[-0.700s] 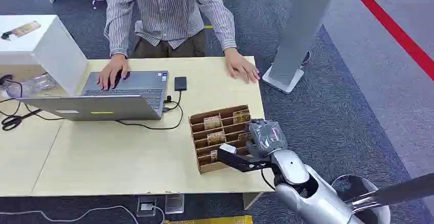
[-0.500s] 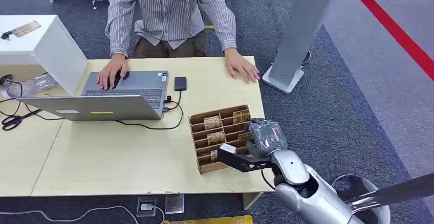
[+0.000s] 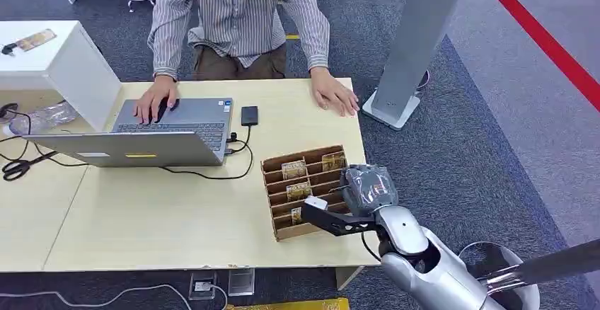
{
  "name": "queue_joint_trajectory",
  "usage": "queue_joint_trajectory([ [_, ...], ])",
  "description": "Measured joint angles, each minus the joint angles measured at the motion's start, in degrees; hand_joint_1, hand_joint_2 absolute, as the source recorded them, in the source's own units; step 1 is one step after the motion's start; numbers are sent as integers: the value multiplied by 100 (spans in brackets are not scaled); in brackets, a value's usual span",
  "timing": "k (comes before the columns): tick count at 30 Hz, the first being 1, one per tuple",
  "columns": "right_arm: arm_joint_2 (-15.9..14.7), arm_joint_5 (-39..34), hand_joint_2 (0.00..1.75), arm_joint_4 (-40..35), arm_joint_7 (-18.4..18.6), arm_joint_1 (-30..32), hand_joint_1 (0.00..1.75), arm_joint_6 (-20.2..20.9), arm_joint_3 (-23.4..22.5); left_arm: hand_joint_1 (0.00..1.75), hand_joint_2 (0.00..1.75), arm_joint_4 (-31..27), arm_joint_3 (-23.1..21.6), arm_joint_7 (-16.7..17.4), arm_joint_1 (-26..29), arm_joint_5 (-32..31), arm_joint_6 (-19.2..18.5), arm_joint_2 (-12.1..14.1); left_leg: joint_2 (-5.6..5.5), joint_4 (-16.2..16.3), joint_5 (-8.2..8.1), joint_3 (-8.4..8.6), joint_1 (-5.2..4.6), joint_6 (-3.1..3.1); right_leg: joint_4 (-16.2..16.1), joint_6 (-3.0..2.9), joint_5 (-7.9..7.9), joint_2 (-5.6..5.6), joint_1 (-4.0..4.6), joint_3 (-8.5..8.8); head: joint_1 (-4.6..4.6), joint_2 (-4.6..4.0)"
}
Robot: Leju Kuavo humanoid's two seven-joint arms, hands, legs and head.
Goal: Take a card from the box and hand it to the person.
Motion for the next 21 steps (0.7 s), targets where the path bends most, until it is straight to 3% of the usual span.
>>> queue_joint_trajectory([
  [6, 2, -24, 175, 0, -9, -10, 168, -28, 0, 0, 0, 0, 2, 2, 0, 0, 0, 0, 0, 0, 0, 0, 0, 0, 0, 0, 0, 0, 0, 0, 0, 2],
  [10, 0, -46, 175, 0, -9, -10, 159, -39, 0, 0, 0, 0, 0, 11, 0, 0, -4, 0, 0, 0, 0, 0, 0, 0, 0, 0, 0, 0, 0, 0, 0, 0],
  [11, 0, -52, 175, 0, -11, -11, 155, -44, 0, 0, 175, 0, 0, 13, 0, -2, -11, 0, 0, 0, 0, 0, 0, 0, 0, 0, 0, 0, 0, 0, 2, 0],
  [21, 2, -103, 175, 0, -70, -10, 155, -170, -2, 0, 175, 0, 4, -66, 1, 4, -18, 0, 0, 0, 0, 0, 0, 0, 0, 0, 0, 0, 0, 0, 0, 0],
])
